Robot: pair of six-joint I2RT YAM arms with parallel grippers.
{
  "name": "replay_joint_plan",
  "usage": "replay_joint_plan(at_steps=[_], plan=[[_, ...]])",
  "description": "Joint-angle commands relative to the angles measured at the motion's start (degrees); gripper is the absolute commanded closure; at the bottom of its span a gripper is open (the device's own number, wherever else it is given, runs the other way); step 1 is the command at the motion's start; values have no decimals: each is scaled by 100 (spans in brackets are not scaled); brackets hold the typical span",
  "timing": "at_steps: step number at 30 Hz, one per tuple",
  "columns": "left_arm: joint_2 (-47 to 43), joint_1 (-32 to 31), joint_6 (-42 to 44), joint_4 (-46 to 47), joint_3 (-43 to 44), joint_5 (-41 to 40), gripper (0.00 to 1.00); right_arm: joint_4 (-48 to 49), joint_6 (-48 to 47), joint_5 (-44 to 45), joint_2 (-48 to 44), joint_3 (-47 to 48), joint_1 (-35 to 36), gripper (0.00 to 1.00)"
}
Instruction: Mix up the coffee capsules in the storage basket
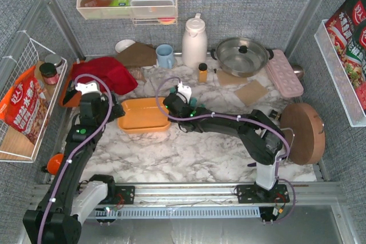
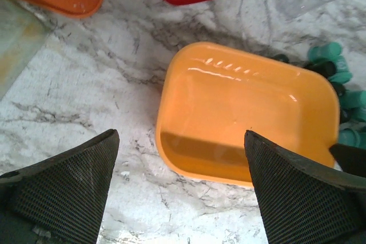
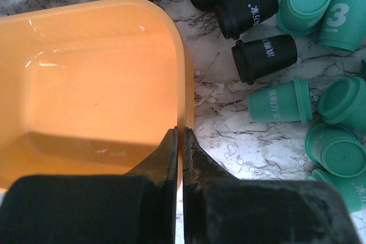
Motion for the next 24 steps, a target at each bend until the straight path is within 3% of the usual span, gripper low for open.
replay_joint_plan(at_steps=[1,9,12,17,24], plan=[[190,3,-293,-110,-186,-376,1,39,212,205,-64,100,19,89],[333,-71,-775,-187,-383,-11,15,-502,-531,-147,-116,602,19,43],[268,-443,-741,-509,-337,-126,17,-808,-728,-99,-395,586,19,40],[12,-1740,-435,-674,-417,-608,17,-1175,-1606,-200,-900,533,10,38],[207,-2238,1565,678,-767,1755,23,-1547,-2661,-214,-1547,181,-37,34]])
